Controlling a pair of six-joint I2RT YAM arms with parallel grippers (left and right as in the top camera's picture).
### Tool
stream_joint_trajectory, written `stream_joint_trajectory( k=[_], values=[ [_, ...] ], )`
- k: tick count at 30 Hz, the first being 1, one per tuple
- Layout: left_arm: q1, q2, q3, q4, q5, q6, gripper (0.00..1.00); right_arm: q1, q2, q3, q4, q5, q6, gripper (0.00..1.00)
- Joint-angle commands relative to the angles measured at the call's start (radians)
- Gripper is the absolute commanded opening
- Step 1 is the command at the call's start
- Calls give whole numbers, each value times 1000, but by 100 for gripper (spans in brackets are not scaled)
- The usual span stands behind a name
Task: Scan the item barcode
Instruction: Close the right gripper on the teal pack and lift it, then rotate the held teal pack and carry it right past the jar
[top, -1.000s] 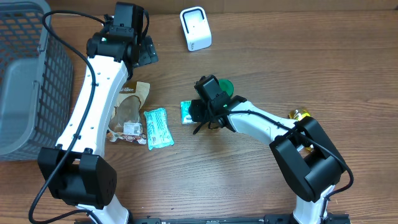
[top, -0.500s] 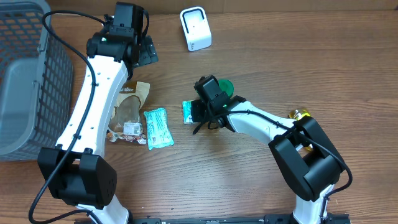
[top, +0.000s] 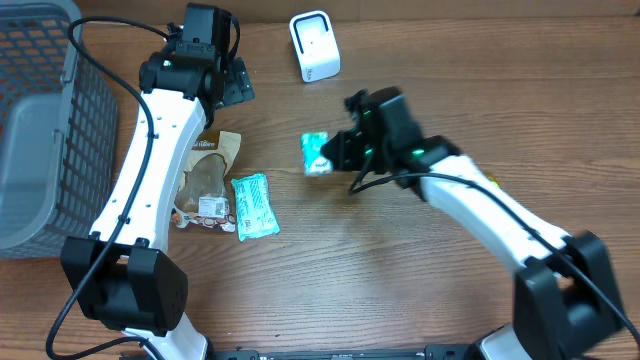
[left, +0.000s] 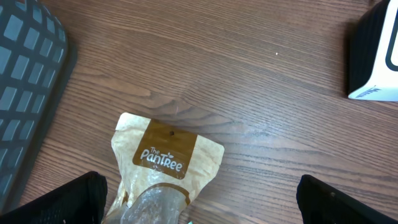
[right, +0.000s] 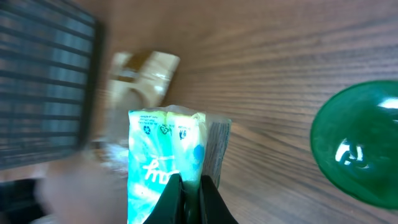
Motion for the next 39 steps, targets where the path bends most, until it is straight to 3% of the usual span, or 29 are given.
stream_joint_trajectory(
  k=[1,8,11,19,30,39],
  values=[
    [-4,-15,12,4,-17,11,100,-126,-62,5,-18,-337,-1,4],
    [-4,-14,12,4,-17,11,100,-266,-62,5,13,-920,-61,4],
    [-4,-15,12,4,-17,11,100,-286,-63,5,61,-1082,-61,4],
    [-4,-14,12,4,-17,11,100,-302,-86,5,62,-1167,-45,4],
    [-4,-14,12,4,-17,11,100,-320,-259,5,60,-1167,79,4],
    [-4,-14,12,4,-17,11,100,-320,-356,5,39,-1167,83,4]
  ],
)
